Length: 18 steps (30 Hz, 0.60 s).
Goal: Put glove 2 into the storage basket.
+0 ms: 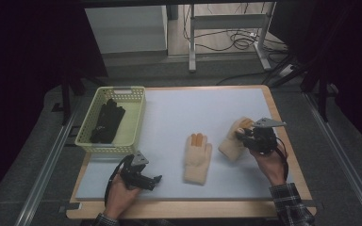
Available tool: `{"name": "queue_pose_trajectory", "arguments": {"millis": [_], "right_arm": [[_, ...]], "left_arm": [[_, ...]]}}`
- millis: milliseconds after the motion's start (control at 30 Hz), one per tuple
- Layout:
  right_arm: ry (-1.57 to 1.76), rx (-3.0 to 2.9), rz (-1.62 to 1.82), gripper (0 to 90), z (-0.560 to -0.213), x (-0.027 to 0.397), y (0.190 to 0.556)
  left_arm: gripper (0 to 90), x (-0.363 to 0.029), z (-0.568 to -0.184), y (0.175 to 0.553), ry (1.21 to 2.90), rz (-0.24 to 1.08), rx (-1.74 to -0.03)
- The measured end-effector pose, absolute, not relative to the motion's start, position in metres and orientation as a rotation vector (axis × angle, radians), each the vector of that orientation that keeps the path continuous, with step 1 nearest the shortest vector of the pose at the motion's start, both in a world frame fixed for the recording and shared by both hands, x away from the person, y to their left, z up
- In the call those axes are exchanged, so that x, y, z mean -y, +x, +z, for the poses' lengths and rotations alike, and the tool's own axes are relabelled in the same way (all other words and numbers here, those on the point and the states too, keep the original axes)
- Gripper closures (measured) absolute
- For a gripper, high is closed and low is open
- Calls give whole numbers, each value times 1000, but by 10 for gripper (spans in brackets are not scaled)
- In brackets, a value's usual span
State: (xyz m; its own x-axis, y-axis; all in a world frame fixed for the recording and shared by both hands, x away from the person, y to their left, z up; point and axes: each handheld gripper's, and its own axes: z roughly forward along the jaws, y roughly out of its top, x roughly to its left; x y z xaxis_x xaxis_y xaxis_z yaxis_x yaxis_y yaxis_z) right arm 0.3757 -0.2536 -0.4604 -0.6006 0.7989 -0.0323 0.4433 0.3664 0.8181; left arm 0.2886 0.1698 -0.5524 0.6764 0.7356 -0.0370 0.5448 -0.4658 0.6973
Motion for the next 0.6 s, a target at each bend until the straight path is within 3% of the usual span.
{"name": "queue_pose_trajectory", "arguments": {"millis": [300, 600], "right_arm": [[864, -2341, 1258, 630, -438, 210, 341], [659, -2501, 1201, 628, -461, 153, 342]], "left_arm": [[4, -170, -553, 289, 2185, 352, -982], [4, -170, -553, 289, 2185, 352, -982]]}}
